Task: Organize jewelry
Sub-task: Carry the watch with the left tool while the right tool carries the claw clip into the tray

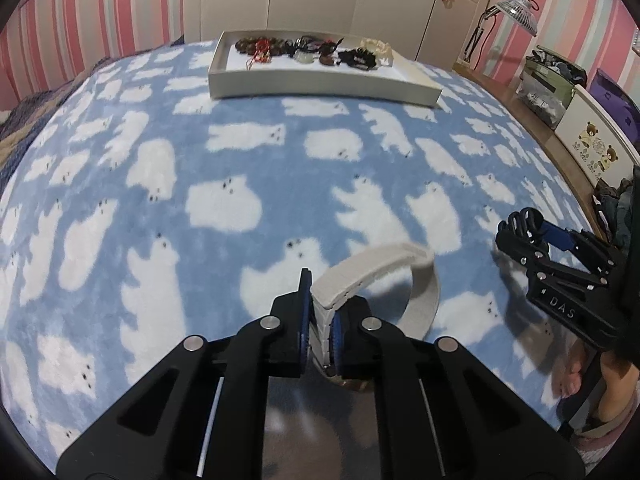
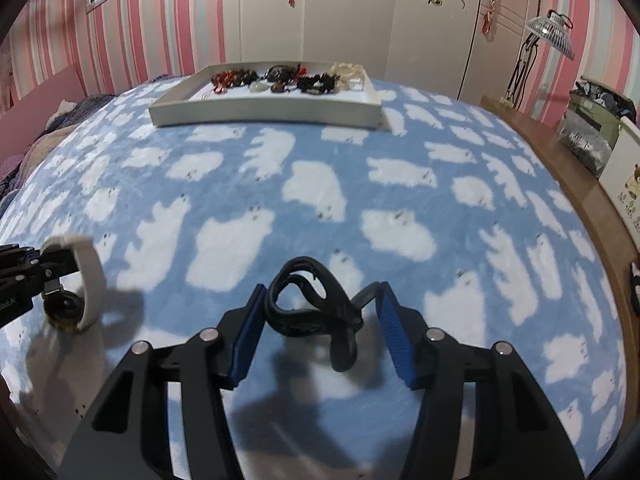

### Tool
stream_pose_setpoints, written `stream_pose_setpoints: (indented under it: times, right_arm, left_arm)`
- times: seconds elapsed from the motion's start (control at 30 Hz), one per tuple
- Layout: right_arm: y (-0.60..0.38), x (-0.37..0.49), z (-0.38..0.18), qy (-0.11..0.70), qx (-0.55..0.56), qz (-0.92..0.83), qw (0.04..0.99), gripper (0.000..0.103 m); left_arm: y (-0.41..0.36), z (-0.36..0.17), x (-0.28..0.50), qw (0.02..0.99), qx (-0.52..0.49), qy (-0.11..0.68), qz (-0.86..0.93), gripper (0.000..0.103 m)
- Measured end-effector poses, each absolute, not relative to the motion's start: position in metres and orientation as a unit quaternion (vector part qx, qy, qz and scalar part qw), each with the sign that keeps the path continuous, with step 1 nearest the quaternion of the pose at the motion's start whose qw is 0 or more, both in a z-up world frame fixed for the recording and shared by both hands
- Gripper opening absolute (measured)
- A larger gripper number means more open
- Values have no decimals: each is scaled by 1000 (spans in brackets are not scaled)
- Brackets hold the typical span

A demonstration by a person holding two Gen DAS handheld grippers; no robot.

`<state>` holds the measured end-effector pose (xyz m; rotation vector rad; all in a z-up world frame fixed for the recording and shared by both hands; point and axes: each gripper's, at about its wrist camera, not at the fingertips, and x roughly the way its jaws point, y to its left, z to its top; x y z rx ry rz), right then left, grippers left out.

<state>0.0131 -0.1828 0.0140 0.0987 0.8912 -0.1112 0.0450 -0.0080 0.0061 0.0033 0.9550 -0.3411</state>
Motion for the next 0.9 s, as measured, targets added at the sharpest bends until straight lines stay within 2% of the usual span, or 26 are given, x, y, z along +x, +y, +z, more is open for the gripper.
stream_pose_setpoints:
  times: [0.27,0.47,0.7,0.9]
  right_arm:
    - [-193,41,42,411,44,-41,910,56]
    - [-201,85,69,388,39,-27,921,56]
    - [-212,170,92,367,46,-16,929,56]
    - [-220,248,76,386,56,-13,921,56]
  left_arm:
    - [-11,42,68,889,18,424,-172,7]
    - [-11,84,115,905,24,387,-173,7]
    - [-20,113,213,913,3,370,-170,7]
    - [-40,99,291,909,9,382,-167,7]
